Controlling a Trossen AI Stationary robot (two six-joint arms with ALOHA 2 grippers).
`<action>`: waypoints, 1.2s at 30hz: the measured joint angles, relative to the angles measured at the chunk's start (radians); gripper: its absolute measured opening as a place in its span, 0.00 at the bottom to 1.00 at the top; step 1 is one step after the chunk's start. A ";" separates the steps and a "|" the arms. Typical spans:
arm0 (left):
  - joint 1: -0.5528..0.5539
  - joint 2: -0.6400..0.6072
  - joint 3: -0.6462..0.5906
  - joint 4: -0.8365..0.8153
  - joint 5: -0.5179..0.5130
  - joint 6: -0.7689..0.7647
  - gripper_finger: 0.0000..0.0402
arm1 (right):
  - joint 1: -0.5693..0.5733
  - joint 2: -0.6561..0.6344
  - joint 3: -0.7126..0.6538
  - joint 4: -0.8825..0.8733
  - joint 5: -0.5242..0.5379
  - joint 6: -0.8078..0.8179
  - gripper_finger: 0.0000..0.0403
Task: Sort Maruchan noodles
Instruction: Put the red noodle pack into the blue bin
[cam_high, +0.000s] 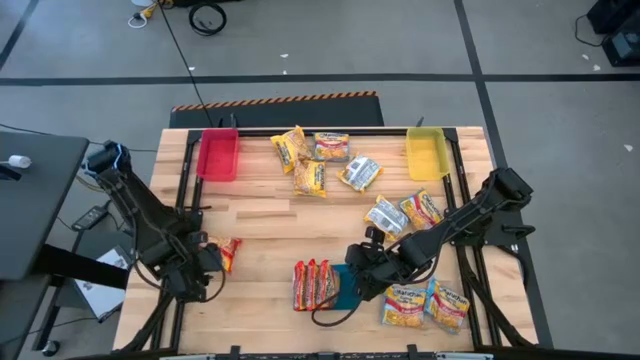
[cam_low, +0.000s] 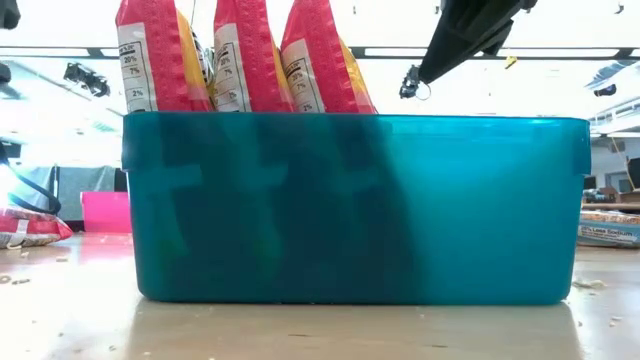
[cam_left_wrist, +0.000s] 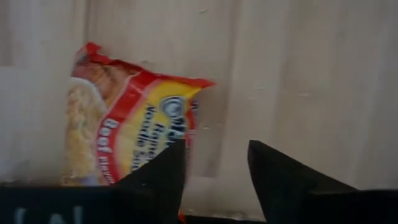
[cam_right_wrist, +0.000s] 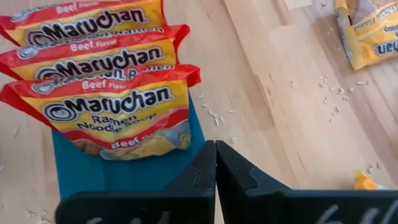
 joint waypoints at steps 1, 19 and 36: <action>-0.004 0.000 -0.014 0.001 -0.011 0.003 0.48 | 0.000 0.000 0.000 -0.005 0.000 0.003 0.02; -0.009 0.253 -0.093 0.075 -0.086 0.216 0.56 | 0.000 0.003 0.000 -0.051 0.003 0.070 0.01; -0.007 0.335 -0.083 0.088 -0.173 0.215 0.18 | 0.048 0.003 0.000 0.030 0.085 -0.045 0.01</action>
